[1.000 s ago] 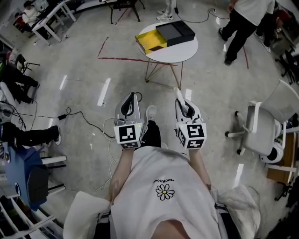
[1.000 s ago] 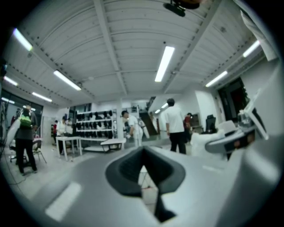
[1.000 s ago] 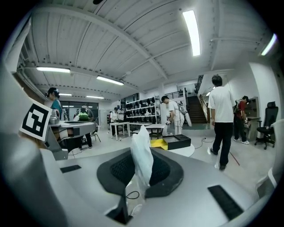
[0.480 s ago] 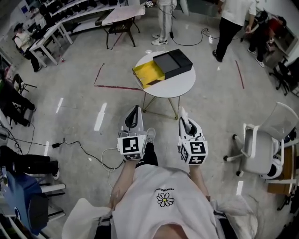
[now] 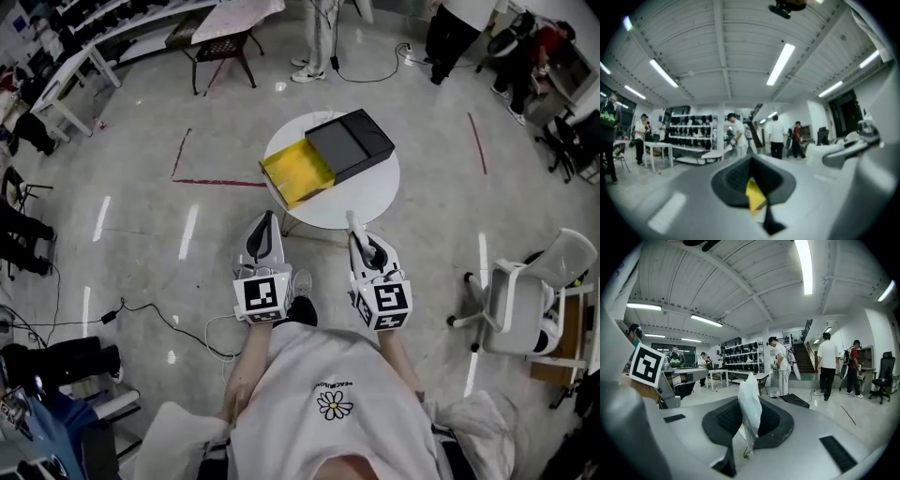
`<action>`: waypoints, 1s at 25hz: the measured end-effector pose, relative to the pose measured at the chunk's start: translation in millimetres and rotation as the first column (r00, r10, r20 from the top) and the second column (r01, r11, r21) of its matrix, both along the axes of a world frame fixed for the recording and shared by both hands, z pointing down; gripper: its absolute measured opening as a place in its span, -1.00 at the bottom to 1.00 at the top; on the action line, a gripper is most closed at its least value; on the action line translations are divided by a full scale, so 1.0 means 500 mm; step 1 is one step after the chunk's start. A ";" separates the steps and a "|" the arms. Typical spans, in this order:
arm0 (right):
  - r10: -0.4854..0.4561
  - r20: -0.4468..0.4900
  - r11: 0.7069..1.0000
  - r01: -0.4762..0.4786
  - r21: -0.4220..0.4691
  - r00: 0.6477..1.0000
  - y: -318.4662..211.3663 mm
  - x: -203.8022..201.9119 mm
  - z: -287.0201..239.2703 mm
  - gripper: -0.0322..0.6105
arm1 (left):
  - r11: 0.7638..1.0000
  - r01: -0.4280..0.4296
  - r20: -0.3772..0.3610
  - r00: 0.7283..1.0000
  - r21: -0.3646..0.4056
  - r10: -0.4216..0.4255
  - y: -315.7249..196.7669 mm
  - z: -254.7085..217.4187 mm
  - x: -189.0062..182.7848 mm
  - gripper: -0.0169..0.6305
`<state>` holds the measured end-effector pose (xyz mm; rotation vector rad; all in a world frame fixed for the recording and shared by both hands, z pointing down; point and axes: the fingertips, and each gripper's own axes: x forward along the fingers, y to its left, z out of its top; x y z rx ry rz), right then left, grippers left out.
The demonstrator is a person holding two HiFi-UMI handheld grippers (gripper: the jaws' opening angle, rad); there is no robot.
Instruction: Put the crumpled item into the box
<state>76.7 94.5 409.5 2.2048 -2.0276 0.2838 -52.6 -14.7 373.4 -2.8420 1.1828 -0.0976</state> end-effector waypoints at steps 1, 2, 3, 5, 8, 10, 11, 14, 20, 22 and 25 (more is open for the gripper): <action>0.000 -0.002 1.000 0.000 -0.002 1.000 -0.032 0.003 -0.001 -0.76 | 1.000 -0.005 -0.002 1.000 0.003 0.005 -0.033 -0.001 0.006 -0.95; 0.000 -0.002 1.000 0.000 -0.003 1.000 -0.063 0.008 -0.002 -0.76 | 1.000 -0.009 -0.003 1.000 0.006 0.009 -0.066 -0.002 0.013 -0.95; -0.001 -0.002 1.000 0.001 -0.004 1.000 -0.095 0.013 -0.004 -0.76 | 1.000 -0.014 -0.006 1.000 0.009 0.014 -0.099 -0.003 0.021 -0.95; -0.003 -0.005 1.000 0.003 -0.005 1.000 -0.155 0.026 -0.007 -0.76 | 1.000 -0.021 -0.024 0.999 0.016 0.021 -0.161 -0.008 0.038 -0.95; 0.005 -0.005 1.000 -0.005 -0.009 1.000 -0.225 0.045 -0.007 -0.76 | 0.999 -0.027 -0.052 0.998 0.020 0.028 -0.228 -0.014 0.054 -0.95; 0.008 -0.005 1.000 -0.008 -0.008 1.000 -0.261 0.054 -0.009 -0.76 | 0.999 -0.029 -0.035 0.999 0.019 0.030 -0.260 -0.010 0.056 -0.95; 0.006 -0.008 1.000 -0.006 -0.005 1.000 -0.277 0.059 -0.012 -0.76 | 1.000 -0.025 -0.030 0.999 0.017 0.026 -0.275 -0.008 0.056 -0.95; 0.001 -0.008 1.000 -0.001 -0.002 1.000 -0.314 0.074 -0.013 -0.76 | 1.000 -0.009 -0.044 0.999 0.002 0.009 -0.306 -0.005 0.057 -0.95; -0.014 0.014 1.000 0.014 0.005 1.000 -0.353 0.110 -0.004 -0.76 | 0.999 0.041 -0.049 0.998 0.018 -0.040 -0.328 -0.018 0.076 -0.95; -0.031 0.018 0.999 0.031 0.012 0.999 -0.365 0.121 -0.005 -0.76 | 0.997 0.072 -0.024 0.997 -0.001 -0.072 -0.333 -0.004 0.077 -0.95; -0.066 0.019 0.998 0.066 0.016 0.998 -0.375 0.138 -0.010 -0.76 | 0.995 0.104 -0.016 0.994 0.001 -0.104 -0.336 -0.003 0.092 -0.95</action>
